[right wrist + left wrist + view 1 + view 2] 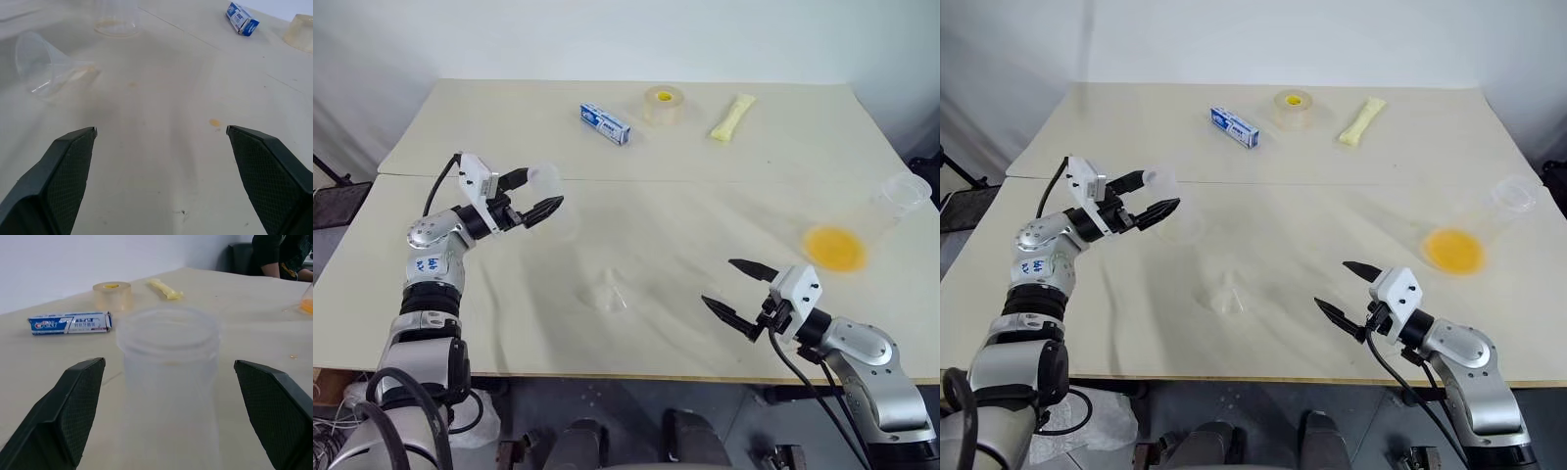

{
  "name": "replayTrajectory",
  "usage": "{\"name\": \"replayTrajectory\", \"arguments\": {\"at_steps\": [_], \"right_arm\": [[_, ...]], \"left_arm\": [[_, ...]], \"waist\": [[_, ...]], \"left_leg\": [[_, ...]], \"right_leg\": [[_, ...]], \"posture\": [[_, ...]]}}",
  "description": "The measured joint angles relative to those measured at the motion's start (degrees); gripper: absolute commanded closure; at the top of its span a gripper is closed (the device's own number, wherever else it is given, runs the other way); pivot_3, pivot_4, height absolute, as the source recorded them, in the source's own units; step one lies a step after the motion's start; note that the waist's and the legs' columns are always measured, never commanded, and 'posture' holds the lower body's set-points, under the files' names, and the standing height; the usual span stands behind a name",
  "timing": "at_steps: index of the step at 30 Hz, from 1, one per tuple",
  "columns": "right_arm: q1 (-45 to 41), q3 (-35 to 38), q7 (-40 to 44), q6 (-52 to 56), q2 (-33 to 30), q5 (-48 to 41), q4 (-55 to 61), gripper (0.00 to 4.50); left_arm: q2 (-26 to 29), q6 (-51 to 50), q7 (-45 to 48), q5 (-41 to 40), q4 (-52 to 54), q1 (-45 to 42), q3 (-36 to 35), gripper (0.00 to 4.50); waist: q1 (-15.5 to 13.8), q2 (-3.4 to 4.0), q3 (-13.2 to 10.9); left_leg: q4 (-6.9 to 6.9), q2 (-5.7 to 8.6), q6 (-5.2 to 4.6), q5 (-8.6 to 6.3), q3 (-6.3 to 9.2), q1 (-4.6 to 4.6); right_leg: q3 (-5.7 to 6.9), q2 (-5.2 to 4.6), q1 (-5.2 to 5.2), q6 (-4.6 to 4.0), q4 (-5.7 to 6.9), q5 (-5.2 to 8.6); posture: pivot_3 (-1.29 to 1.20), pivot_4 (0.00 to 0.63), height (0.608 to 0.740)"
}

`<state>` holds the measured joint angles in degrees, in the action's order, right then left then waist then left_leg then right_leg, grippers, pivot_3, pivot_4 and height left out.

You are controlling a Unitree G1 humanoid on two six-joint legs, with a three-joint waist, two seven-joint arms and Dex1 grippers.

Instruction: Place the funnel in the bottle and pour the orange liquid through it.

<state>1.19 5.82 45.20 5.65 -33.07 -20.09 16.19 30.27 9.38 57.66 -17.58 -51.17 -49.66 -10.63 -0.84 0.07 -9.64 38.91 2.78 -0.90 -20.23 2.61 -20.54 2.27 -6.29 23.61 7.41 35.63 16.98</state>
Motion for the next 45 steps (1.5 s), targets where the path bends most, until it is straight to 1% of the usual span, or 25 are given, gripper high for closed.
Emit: {"name": "replayTrajectory", "arguments": {"at_steps": [7,10,15,21,27,30,33,37,42,45], "right_arm": [[0.6,0.0,-0.7,-0.3,0.0,0.6,0.8,0.06],[1.1,0.0,-1.0,-0.3,0.0,0.6,1.7,0.0],[1.5,0.0,-1.1,-0.2,0.0,0.6,2.5,0.0],[1.6,0.0,-1.1,0.0,0.0,0.5,3.5,0.0],[0.2,1.5,-1.1,1.1,-0.4,-0.1,3.7,0.0],[-0.2,2.9,-1.1,2.0,-0.7,-1.1,4.0,0.0],[0.6,3.9,-1.5,2.8,-0.7,-1.8,4.9,0.0],[3.9,6.1,-2.4,3.4,-0.8,-1.8,6.8,0.0],[6.4,8.0,-4.2,3.3,-0.8,-1.7,9.4,0.0],[8.6,9.0,-5.9,3.3,-0.4,-1.4,10.8,0.0]], "left_arm": [[-0.3,1.5,0.0,0.5,-3.6,-1.8,0.0,0.0],[-0.8,2.0,-0.6,0.6,-4.1,-1.9,-0.2,0.6],[-1.1,2.3,-0.6,0.3,-5.2,-2.4,-1.3,2.18],[-1.2,1.8,1.8,-0.2,-5.1,-2.7,-1.9,2.21],[-3.4,-3.0,9.4,-1.3,1.8,-6.0,0.0,2.21],[-7.1,-6.5,11.9,-1.8,5.3,-9.9,2.2,2.21],[-10.5,-8.1,13.4,-1.5,5.9,-12.3,5.2,2.21],[-15.9,-6.6,14.7,0.0,2.7,-14.7,7.9,2.21],[-20.0,-0.8,13.0,4.3,-5.1,-18.6,10.7,2.21],[-22.1,1.0,11.9,5.4,-9.3,-19.6,10.9,2.21]], "waist": [[0.0,-0.06,0.0],[0.0,-0.09,-0.1],[-0.1,-0.11,-0.1],[-0.3,-0.12,-0.1],[-0.6,-0.18,-0.1],[-0.7,-0.18,-0.1],[-0.5,-0.18,-0.1],[-0.5,-0.2,-0.1],[-0.5,-0.21,-0.1],[-0.6,-0.21,-0.1]], "left_leg": [[0.05,0.0,0.0,0.0,0.01,-0.03],[0.08,0.0,0.0,0.0,0.02,-0.04],[0.1,0.01,0.0,0.0,0.02,-0.05],[0.11,0.01,0.0,0.0,0.02,-0.07],[0.27,0.15,-0.06,0.0,0.22,-0.3],[0.34,0.25,-0.1,0.03,0.43,-0.49],[0.34,0.36,-0.13,0.04,0.47,-0.52],[0.33,0.46,-0.15,0.06,0.44,-0.56],[0.33,0.51,-0.16,0.06,0.3,-0.54],[0.33,0.5,-0.16,0.07,0.3,-0.55]], "right_leg": [[0.03,0.0,0.0,0.0,0.01,0.0],[0.03,0.0,0.01,0.01,0.02,-0.01],[0.04,-0.01,0.01,0.03,0.03,-0.02],[0.05,-0.01,0.01,0.03,0.03,-0.02],[0.27,-0.14,0.04,0.07,0.02,-0.04],[0.41,-0.21,0.08,0.09,0.01,-0.05],[0.44,-0.25,0.09,0.11,0.01,-0.06],[0.47,-0.23,0.11,0.12,0.0,-0.06],[0.47,-0.23,0.12,0.13,0.0,-0.07],[0.49,-0.23,0.13,0.13,0.0,-0.07]], "posture": [[0.0,0.15,0.74],[0.0,0.15,0.74],[0.0,0.15,0.74],[0.0,0.15,0.74],[0.0,0.15,0.74],[0.0,0.15,0.74],[0.0,0.15,0.74],[0.0,0.15,0.74],[0.0,0.15,0.74],[0.0,0.15,0.74]]}}
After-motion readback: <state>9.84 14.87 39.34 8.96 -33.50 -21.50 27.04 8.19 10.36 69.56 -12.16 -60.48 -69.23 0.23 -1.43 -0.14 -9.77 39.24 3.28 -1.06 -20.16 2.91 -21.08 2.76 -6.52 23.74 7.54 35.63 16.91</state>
